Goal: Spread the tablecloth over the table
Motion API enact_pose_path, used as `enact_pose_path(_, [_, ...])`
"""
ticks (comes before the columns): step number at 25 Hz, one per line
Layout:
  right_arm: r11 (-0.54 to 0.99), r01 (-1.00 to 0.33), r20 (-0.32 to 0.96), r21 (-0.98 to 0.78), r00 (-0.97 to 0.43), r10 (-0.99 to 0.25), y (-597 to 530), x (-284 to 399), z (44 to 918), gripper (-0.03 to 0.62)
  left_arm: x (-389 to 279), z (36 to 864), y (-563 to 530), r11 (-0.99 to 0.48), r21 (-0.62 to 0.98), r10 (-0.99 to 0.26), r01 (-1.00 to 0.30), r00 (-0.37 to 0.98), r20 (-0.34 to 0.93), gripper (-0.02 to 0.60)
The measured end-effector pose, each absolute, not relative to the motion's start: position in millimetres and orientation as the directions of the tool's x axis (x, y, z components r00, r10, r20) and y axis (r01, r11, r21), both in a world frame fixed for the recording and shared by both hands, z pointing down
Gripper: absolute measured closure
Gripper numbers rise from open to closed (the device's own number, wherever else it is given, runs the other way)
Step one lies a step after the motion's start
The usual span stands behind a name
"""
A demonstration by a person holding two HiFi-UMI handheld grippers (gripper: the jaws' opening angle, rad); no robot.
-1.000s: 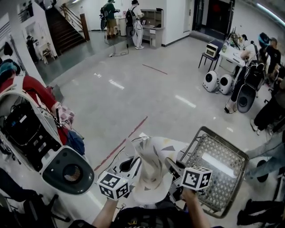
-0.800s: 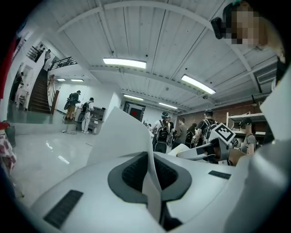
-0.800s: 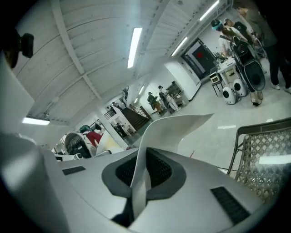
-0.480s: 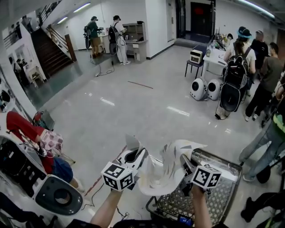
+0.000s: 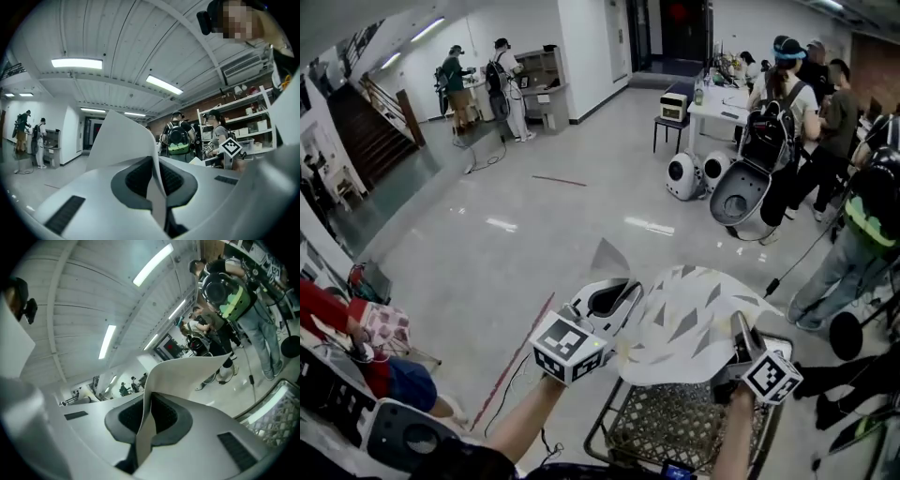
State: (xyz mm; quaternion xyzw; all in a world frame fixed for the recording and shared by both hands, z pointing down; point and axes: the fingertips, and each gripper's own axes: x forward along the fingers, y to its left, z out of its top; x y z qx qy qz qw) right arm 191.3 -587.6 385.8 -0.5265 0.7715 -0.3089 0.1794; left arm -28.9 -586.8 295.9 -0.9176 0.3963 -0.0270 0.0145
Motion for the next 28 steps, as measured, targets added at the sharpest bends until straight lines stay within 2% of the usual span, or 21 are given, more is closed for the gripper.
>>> enact_pose_path(4, [0.173,-0.715,0.027,-0.677,-0.26,-0.965,-571,254,382,0.569,18,282,-602,-0.744,-0.065,-0.666,-0.665,0.746,-0.007,0.56])
enact_pose_path(14, [-0.076,-0.691,0.036,-0.718,0.071,-0.997,-515,379,390,0.565,155,267,-617,-0.885,-0.058,-0.461,-0.461,0.887,-0.018,0.56])
enact_pose_path(21, [-0.14,-0.694,-0.03,-0.706,0.228,-0.973,-487,427,378,0.56,197,232,-632,-0.899,-0.086,-0.413,-0.428,0.898,-0.151,0.558])
enact_pose_path(28, [-0.223,-0.703,-0.147,-0.675,0.424,-0.894,-419,469,343,0.559,241,190,-584,-0.937,-0.219,-0.209,-0.272,0.939,-0.272,0.555])
